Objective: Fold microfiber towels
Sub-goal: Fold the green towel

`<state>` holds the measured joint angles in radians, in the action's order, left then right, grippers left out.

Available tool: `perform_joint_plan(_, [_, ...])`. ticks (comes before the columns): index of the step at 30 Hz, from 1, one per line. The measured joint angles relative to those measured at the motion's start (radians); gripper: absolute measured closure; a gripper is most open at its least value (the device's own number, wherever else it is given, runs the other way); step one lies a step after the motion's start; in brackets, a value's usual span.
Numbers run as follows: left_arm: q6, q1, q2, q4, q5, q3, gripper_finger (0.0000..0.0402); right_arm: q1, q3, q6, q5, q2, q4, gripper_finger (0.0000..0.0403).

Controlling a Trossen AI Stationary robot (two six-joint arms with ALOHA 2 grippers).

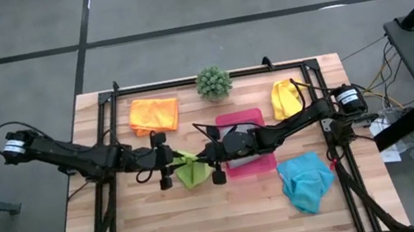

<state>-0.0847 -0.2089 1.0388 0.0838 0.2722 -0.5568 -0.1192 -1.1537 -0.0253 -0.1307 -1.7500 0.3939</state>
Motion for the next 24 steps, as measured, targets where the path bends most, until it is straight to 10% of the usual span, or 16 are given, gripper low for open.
perform_joint_plan(24, [0.119, 0.000, -0.058, -0.028, -0.015, 0.001, 0.0288, 0.000, 0.000, -0.001, 0.000, -0.004, -0.001, 0.0390])
